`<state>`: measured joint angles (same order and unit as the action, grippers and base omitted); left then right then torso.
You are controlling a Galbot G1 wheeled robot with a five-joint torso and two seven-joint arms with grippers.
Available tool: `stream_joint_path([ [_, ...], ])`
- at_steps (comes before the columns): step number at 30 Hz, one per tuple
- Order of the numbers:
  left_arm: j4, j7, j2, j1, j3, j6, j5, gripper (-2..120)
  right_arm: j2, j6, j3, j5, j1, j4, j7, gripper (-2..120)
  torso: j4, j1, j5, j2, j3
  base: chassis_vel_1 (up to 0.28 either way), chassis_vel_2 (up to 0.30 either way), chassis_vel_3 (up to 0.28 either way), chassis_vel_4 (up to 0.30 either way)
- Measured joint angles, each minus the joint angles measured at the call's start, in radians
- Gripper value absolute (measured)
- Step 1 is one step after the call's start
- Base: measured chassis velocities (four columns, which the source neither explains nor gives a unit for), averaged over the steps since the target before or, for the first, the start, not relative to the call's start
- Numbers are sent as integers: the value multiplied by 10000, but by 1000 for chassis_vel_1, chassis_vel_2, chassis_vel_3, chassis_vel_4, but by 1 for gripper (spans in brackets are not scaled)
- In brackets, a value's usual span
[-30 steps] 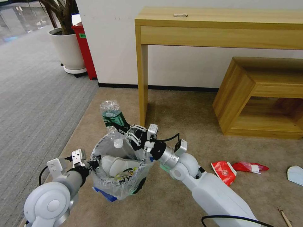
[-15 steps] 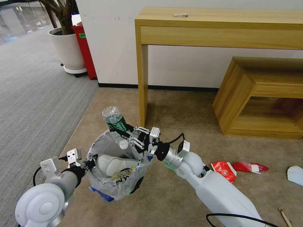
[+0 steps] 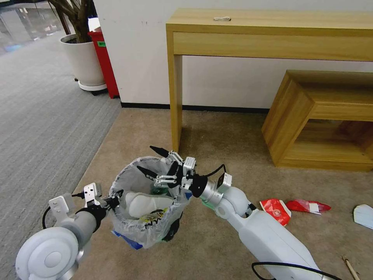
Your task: Pick up the trash bin and place the garbage on the floor into it.
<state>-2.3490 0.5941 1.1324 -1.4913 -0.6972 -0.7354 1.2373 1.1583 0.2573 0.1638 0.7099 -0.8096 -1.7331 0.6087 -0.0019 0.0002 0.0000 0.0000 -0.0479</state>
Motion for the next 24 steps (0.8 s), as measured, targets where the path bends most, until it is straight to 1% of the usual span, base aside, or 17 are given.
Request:
stream_joint_path([
  [9,117,1,-9,80,-59,0,30,0,-34,20,-19,-46,-153,-4,114,100,0,0,0,0,0,0,0,0,0],
  [12,257,25,-12,146,-199,0,36,0,-40,23,-167,-30,-218,-240,-101,100,0,0,0,0,0,0,0,0,0],
  [14,362,182,-22,182,-306,0,106,0,-59,4,-366,-18,-303,-508,-786,100,0,0,0,0,0,0,0,0,0],
  [15,362,182,-22,182,-306,0,106,0,-59,4,-366,-18,-303,-508,-786,100,0,0,0,0,0,0,0,0,0],
  [16,453,353,-33,186,-375,0,115,0,-111,-115,-600,-11,-378,-727,-1656,100,0,0,0,0,0,0,0,0,0],
  [19,614,507,-43,180,-431,0,-301,0,-239,-300,-1413,-165,-596,-949,-3475,100,0,0,-1,0,0,0,0,0,0],
  [20,614,507,-43,180,-431,0,-301,0,-239,-300,-1413,-165,-596,-949,-3475,100,0,0,-1,0,0,0,0,0,0],
  [22,737,506,-43,193,-435,7,-755,0,-363,-323,-2176,-373,-871,-1006,-4296,100,1,0,1,0,0,0,0,0,0],
  [23,781,502,-43,197,-437,36,-934,0,-440,-360,-2662,-553,-1061,-1030,-4421,100,2,0,1,0,0,0,0,0,0],
  [24,781,502,-43,197,-437,36,-934,0,-440,-360,-2662,-553,-1061,-1030,-4421,100,2,0,1,0,0,0,0,0,0],
])
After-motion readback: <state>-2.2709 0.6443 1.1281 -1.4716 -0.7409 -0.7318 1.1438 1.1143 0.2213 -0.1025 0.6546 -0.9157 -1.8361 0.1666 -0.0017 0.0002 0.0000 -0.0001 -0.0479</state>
